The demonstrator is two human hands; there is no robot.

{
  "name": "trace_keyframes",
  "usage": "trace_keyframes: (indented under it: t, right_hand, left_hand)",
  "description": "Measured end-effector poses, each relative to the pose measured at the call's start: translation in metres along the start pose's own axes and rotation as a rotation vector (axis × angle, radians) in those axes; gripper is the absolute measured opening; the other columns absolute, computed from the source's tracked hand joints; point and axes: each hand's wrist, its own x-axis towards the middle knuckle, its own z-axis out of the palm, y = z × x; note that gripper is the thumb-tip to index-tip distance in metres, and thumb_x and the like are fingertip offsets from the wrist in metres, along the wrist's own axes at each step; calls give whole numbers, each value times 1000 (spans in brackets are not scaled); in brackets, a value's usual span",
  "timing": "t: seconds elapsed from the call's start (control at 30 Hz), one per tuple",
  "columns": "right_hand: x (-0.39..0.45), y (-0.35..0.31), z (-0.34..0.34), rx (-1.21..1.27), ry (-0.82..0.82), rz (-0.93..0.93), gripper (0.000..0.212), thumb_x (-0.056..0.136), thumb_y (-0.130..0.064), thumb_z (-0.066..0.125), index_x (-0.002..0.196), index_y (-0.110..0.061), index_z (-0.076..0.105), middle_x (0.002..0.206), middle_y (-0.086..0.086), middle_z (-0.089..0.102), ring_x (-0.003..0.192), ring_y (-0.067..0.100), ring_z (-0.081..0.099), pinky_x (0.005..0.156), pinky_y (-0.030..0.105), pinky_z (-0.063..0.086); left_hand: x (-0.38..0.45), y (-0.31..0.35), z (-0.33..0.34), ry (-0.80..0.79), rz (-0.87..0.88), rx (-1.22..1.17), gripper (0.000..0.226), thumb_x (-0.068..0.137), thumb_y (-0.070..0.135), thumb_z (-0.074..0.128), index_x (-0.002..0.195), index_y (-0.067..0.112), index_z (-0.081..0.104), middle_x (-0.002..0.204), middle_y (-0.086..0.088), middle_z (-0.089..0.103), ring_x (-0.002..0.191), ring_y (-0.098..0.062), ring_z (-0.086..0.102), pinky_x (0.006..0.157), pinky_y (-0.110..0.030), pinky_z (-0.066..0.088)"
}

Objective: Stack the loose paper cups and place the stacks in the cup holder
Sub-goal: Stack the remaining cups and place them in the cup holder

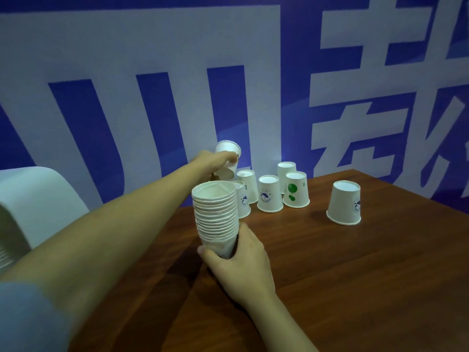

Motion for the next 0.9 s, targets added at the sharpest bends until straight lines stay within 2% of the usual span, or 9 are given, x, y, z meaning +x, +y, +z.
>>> trace_keyframes:
  t: [0.07, 0.17, 0.3, 0.37, 0.43, 0.53, 0.6, 0.73, 0.9]
  right_hand:
    - [1, 1, -1, 5, -4, 11, 45, 69, -62, 76, 99, -37, 56, 97, -16, 63, 93, 0, 61, 75, 25, 52]
    - [0, 0, 0, 20, 5, 24, 43, 69, -61, 77, 98, -37, 57, 95, -15, 65, 90, 0, 62, 73, 26, 52]
    - [0, -3, 2, 21, 12, 45, 44, 66, -62, 76, 95, -35, 58, 94, -13, 66, 87, 2, 64, 74, 32, 56]
    - [0, -5, 2, 5, 17, 49, 42, 65, -60, 75, 94, -34, 58, 93, -13, 66, 86, 3, 64, 75, 35, 57]
    - [-1, -5, 2, -9, 17, 54, 42, 65, -57, 73, 95, -34, 57, 94, -12, 66, 86, 5, 64, 76, 37, 57]
    - [-2, -6, 2, -21, 14, 54, 45, 63, -58, 71, 98, -33, 57, 94, -11, 67, 87, 6, 64, 77, 38, 57]
    - [-2, -7, 1, -24, 18, 47, 46, 62, -59, 71, 99, -34, 57, 95, -11, 67, 87, 7, 64, 77, 38, 57]
    - [-1, -8, 0, -26, -1, 46, 47, 63, -62, 70, 99, -35, 57, 94, -11, 66, 86, 7, 64, 75, 37, 57]
    - [-2, -6, 0, -15, 2, 34, 42, 67, -59, 73, 98, -36, 57, 95, -14, 65, 87, 2, 62, 74, 32, 54]
  left_hand:
    - [-9, 1, -13, 51, 70, -26, 52, 86, 49, 75, 114, 9, 59, 106, -11, 68, 83, -20, 64, 66, -30, 47]
    - [-41, -6, -39, 154, 263, -121, 52, 77, 53, 78, 108, 14, 66, 106, -5, 68, 87, -18, 58, 72, -30, 44]
    - [-108, -21, -60, 83, 412, -392, 38, 67, 41, 73, 98, 19, 70, 91, 3, 72, 75, -8, 63, 62, -17, 47]
    - [-125, -31, -61, 43, 469, -384, 38, 71, 31, 77, 103, 12, 72, 91, 1, 74, 73, -3, 67, 59, -11, 48]
    - [-132, -40, -58, 35, 484, -335, 49, 71, 27, 85, 113, 6, 72, 97, 0, 77, 80, -2, 73, 67, -14, 53]
    - [-129, -54, -54, 29, 447, -217, 71, 53, 49, 84, 113, 13, 74, 103, 0, 80, 97, -15, 76, 87, -37, 61]
    - [-127, -59, -55, -4, 412, -153, 72, 49, 57, 81, 110, 19, 75, 105, 3, 80, 101, -16, 74, 97, -45, 59]
    - [-127, -66, -53, -89, 410, -167, 82, 52, 64, 82, 124, 27, 68, 118, 7, 75, 111, -14, 70, 100, -44, 57]
    - [-130, -70, -51, 52, 493, -251, 99, 59, 77, 70, 140, 22, 55, 133, 3, 66, 121, -14, 65, 100, -34, 55]
